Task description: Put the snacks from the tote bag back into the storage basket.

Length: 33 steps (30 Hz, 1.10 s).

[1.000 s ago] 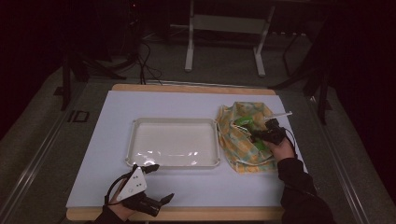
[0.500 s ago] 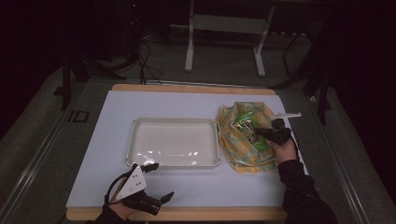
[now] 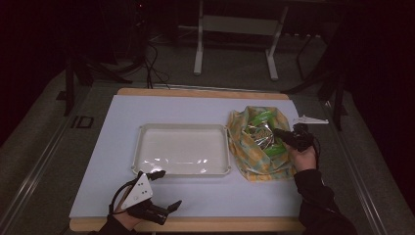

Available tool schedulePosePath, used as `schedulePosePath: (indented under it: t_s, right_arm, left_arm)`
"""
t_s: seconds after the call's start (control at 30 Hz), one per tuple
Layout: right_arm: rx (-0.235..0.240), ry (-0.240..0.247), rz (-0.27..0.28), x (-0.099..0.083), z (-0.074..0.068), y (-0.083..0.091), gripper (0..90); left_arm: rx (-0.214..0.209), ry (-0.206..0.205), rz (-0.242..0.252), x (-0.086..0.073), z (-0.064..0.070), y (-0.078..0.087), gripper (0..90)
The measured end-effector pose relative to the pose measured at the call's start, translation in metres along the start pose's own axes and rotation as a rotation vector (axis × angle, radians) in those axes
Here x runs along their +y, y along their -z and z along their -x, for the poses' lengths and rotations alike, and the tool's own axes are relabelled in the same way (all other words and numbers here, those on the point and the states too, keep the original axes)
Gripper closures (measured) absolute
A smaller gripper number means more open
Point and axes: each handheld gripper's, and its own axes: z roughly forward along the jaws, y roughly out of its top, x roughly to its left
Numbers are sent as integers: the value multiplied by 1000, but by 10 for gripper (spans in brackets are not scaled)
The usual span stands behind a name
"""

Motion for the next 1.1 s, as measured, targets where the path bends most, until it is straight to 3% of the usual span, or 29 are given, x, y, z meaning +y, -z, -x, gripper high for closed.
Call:
schedulePosePath:
  t_s: [0.33,1.1]
  right_arm:
    - [-36,7,36,6,-8,11,894]
    - [-123,-68,114,5,-3,45,893]
  left_arm:
    - [1,0,2,0,1,1,4]
    - [-2,-3,31,0,0,1,4]
